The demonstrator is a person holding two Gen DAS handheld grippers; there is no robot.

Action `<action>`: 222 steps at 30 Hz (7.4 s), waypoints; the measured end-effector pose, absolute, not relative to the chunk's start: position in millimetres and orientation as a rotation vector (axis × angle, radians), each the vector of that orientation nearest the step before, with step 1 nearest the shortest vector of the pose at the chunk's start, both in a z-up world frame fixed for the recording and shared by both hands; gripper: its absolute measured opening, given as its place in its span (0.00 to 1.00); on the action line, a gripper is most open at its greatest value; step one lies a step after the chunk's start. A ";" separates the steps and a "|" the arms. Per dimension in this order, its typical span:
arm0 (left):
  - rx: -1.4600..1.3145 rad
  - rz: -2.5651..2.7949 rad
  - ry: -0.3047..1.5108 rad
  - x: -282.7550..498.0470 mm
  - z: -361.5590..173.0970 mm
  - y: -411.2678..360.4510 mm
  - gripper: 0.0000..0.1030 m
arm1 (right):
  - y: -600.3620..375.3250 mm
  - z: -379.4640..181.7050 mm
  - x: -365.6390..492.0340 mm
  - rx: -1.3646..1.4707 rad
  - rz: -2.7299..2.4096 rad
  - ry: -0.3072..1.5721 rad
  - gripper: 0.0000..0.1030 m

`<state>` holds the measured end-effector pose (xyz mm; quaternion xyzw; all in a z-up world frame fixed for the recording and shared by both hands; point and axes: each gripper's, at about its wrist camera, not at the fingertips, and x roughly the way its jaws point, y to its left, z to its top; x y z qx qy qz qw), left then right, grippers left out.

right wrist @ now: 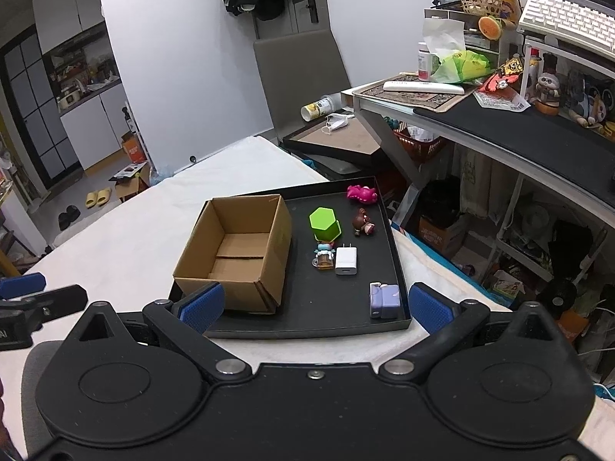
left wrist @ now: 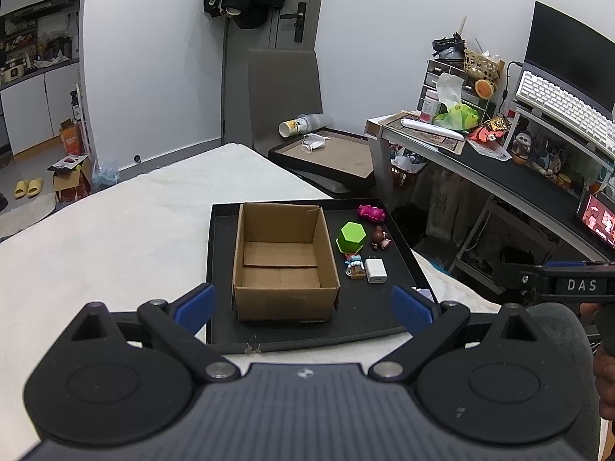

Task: Organize rigid objects
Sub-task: 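Grasp the cardboard box wall with the left gripper while the right gripper grasps the lavender cube toy, then carry the lavender cube toy with the right gripper into the box and release it, then move the right gripper to the white USB charger and grasp it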

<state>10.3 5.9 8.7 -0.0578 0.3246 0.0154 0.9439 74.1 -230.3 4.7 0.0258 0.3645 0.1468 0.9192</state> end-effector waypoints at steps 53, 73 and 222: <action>-0.314 0.078 0.914 155.7 -88.5 86.8 0.89 | -251.3 -109.4 247.1 0.239 0.165 1.176 0.64; -0.399 0.123 1.011 188.8 -134.8 109.8 0.57 | -256.7 -145.8 284.3 0.277 0.133 1.301 0.50; -0.492 0.091 1.017 195.3 -188.7 134.2 0.18 | -26.7 -94.4 307.6 -0.140 0.434 1.092 0.62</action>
